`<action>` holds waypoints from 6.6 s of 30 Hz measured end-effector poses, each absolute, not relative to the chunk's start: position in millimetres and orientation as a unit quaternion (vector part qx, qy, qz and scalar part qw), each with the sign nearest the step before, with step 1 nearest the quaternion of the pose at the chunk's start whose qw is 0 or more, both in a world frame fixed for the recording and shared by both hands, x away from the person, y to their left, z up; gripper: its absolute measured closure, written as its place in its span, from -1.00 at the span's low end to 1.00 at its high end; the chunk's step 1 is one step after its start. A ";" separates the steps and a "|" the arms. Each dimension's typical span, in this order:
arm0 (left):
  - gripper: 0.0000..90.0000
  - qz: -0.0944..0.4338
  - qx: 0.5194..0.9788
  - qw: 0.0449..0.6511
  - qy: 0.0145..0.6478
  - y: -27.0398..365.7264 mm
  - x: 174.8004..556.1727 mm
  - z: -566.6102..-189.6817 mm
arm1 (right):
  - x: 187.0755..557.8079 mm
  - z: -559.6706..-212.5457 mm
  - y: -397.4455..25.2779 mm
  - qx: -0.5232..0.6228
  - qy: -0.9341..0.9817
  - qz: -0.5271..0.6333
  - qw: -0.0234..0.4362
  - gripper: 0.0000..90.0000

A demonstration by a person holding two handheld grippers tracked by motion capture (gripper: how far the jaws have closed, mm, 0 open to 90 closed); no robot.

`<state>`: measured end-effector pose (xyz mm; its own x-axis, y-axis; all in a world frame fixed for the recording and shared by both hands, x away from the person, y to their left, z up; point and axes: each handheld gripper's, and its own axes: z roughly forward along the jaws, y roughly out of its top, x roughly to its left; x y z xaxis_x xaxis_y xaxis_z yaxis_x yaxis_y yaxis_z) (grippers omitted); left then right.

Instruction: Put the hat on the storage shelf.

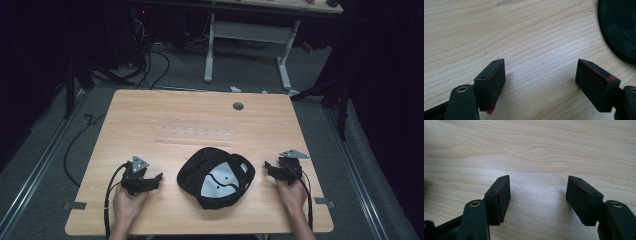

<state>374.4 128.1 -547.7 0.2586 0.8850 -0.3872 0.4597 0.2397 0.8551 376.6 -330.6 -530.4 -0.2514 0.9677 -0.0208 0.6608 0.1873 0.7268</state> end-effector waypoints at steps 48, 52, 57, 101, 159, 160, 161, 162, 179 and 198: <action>-0.44 0.200 0.580 0.537 0.579 128.2 374.7 -547.6 | 345.2 -507.1 -326.9 0.527 0.729 0.379 0.217 -0.04; -0.44 0.200 0.579 0.537 0.580 128.1 374.8 -547.6 | 341.4 -501.5 -322.4 0.518 0.730 0.390 0.215 -0.04; -0.44 0.200 0.579 0.537 0.580 128.1 374.8 -547.6 | 340.0 -494.5 -316.5 0.502 0.734 0.405 0.212 -0.04; -0.44 0.202 0.578 0.536 0.581 127.9 375.0 -547.6 | 392.0 -470.8 -244.3 0.388 0.814 0.407 0.148 -0.13; -0.41 0.202 0.578 0.537 0.581 127.8 374.7 -547.5 | 403.4 -502.1 -228.9 0.272 0.865 0.413 0.088 0.81; -0.39 0.202 0.576 0.538 0.581 127.7 374.7 -547.3 | 402.3 -500.3 -230.5 0.277 0.862 0.416 0.084 0.82; -0.39 0.202 0.576 0.538 0.582 127.6 374.7 -547.3 | 402.3 -500.3 -230.5 0.277 0.862 0.416 0.084 0.82; -0.39 0.202 0.576 0.538 0.581 127.6 374.7 -547.3 | 401.7 -499.2 -231.4 0.280 0.861 0.417 0.084 0.82; -0.44 0.200 0.577 0.537 0.583 126.7 374.5 -547.2 | 386.3 -475.7 -251.2 0.344 0.830 0.432 0.080 0.83; -0.43 0.187 0.581 0.554 0.565 119.3 363.9 -537.8 | 370.5 -467.7 -270.6 0.406 0.792 0.450 0.075 0.84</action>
<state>363.9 119.3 -537.8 0.2902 0.8651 -0.4091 0.4493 0.2543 0.8564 370.5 -270.6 -467.7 -0.6595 0.7104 0.2459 0.5751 0.2660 0.7736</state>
